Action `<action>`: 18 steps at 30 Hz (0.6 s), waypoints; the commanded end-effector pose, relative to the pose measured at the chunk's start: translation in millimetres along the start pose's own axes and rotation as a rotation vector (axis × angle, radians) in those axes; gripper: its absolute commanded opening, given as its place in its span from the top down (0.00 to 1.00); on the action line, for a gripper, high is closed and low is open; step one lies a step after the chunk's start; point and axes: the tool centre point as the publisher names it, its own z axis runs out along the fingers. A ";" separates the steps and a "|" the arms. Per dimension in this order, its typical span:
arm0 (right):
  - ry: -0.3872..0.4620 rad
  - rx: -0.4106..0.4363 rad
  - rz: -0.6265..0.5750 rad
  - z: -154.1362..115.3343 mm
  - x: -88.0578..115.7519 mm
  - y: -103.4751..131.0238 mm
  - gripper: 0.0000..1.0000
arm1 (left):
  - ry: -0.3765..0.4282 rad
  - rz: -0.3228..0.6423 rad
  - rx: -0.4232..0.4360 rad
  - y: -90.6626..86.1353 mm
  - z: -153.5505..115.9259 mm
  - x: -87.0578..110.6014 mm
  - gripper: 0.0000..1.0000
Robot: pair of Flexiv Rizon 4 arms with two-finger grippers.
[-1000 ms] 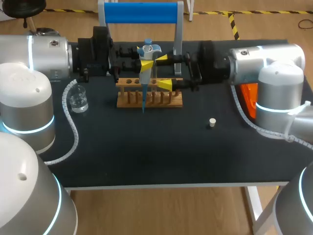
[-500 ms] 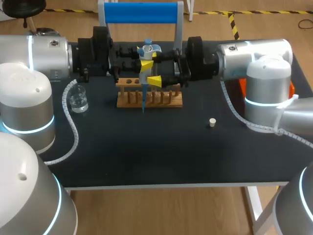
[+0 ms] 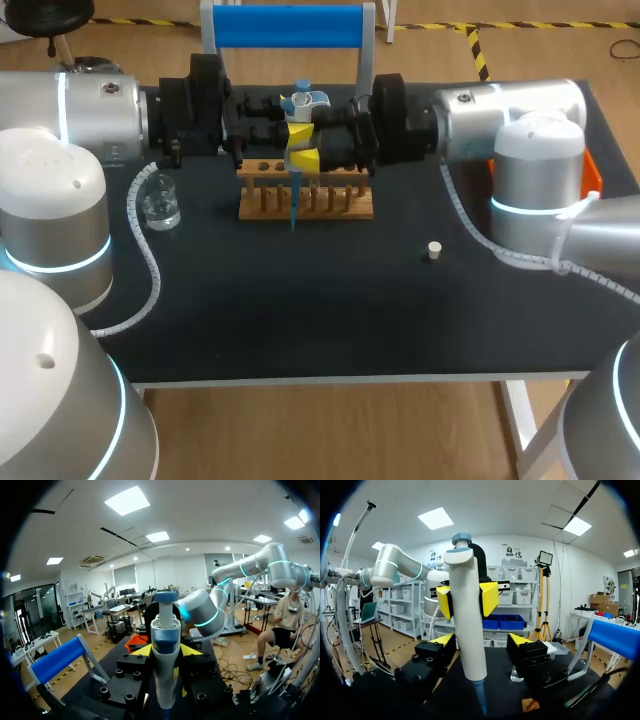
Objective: Invert the test tube, pick up the pipette, mount the tip to pipette, aspirate from beaker and dispense into the tube, eject the tip, return the pipette, and cap with the stopper.
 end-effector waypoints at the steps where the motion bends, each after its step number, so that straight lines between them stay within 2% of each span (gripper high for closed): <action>1: -0.003 -0.008 0.002 2.7 0.7 -1.0 0.52 | -0.002 0.001 0.003 0.5 0.5 0.1 1.00; 18: 0.012 -0.023 0.003 8.4 5.6 2.4 0.55 | -0.002 0.001 0.003 0.5 0.5 0.1 1.00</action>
